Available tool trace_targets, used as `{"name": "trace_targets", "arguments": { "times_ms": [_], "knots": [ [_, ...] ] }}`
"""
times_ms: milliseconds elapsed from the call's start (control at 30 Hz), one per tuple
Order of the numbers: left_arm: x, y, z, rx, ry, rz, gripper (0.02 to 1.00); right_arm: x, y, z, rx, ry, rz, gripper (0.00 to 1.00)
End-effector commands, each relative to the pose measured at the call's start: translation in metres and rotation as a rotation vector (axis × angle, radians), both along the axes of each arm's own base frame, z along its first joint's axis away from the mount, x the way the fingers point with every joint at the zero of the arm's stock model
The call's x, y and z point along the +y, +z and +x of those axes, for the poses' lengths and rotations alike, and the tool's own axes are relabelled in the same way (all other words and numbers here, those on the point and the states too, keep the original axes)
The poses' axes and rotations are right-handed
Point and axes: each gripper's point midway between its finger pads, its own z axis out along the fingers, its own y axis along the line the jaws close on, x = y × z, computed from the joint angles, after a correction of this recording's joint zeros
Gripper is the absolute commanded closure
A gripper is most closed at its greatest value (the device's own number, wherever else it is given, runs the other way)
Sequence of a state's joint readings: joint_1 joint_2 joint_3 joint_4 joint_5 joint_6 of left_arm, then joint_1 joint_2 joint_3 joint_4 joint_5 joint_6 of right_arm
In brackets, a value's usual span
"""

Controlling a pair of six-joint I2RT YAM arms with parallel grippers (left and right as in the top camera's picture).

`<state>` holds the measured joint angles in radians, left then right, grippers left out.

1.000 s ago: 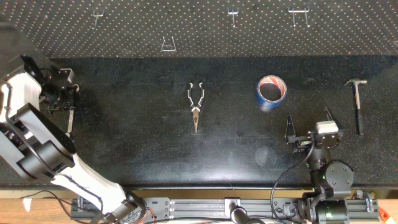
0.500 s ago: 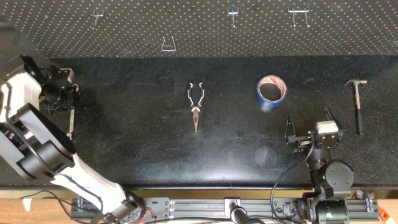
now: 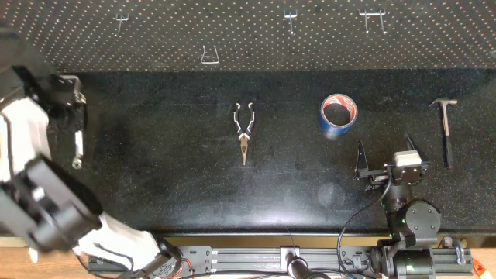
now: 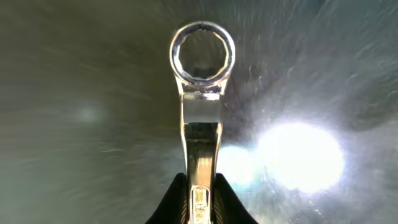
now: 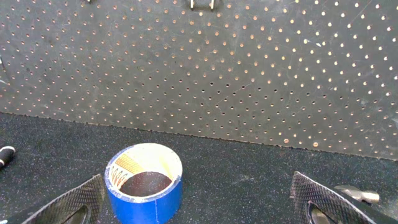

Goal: Place Tools Onto Pegboard

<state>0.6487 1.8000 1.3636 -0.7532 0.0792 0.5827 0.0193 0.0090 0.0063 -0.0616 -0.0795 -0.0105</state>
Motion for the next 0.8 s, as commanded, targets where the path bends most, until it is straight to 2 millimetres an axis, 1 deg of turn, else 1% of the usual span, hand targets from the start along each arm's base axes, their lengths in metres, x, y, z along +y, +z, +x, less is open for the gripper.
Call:
{"name": "trace_targets", "arguments": {
  "times_ms": [33, 100, 133, 233, 300, 367, 400, 433, 500, 533, 600, 667, 700, 800],
  "knots": [
    [-0.019, 0.081, -0.013, -0.309, -0.011, 0.213, 0.989, -0.003, -0.001, 0.000, -0.001, -0.014, -0.013, 0.025],
    [-0.033, 0.087, -0.018, -0.376, -0.034, 0.255, 0.989, -0.003, -0.001, 0.000, -0.001, -0.014, -0.013, 0.025],
    [-0.045, 0.088, -0.019, -0.403, -0.056, 0.269, 0.989, -0.003, -0.001, 0.000, -0.001, -0.014, -0.013, 0.025],
    [-0.085, 0.090, -0.019, -0.454, -0.138, 0.264, 0.989, -0.003, -0.001, 0.000, -0.001, -0.014, -0.013, 0.025],
    [-0.115, 0.098, -0.015, -0.534, -0.097, 0.179, 0.989, -0.003, -0.001, 0.000, -0.001, -0.014, -0.013, 0.025],
    [-0.137, 0.117, -0.010, -0.642, -0.011, 0.069, 0.989, -0.003, -0.001, 0.000, -0.001, -0.014, -0.013, 0.025],
    [-0.145, 0.125, -0.008, -0.680, 0.005, 0.037, 0.991, -0.003, -0.001, 0.000, -0.001, -0.014, -0.013, 0.025],
    [-0.154, 0.135, -0.005, -0.723, 0.002, 0.016, 0.989, -0.003, -0.001, 0.000, -0.001, -0.014, -0.013, 0.025],
    [-0.178, 0.156, 0.001, -0.806, -0.073, 0.012, 0.989, -0.003, -0.001, 0.000, -0.001, -0.014, -0.013, 0.025],
    [-0.189, 0.162, 0.004, -0.834, -0.105, 0.006, 0.991, -0.003, -0.001, 0.000, -0.001, -0.014, -0.013, 0.025],
    [-0.201, 0.167, 0.013, -0.862, -0.138, 0.008, 0.989, -0.003, -0.001, 0.000, -0.001, -0.014, -0.013, 0.025],
    [-0.208, 0.165, 0.021, -0.868, -0.153, 0.007, 0.989, -0.003, -0.001, 0.000, -0.001, -0.014, -0.013, 0.025],
    [-0.210, 0.163, 0.025, -0.866, -0.154, 0.001, 0.989, -0.003, -0.001, 0.000, -0.001, -0.014, -0.013, 0.025],
    [-0.206, 0.152, 0.034, -0.849, -0.110, -0.023, 0.989, -0.003, -0.001, 0.000, -0.001, -0.014, -0.013, 0.025]
  ]
}}
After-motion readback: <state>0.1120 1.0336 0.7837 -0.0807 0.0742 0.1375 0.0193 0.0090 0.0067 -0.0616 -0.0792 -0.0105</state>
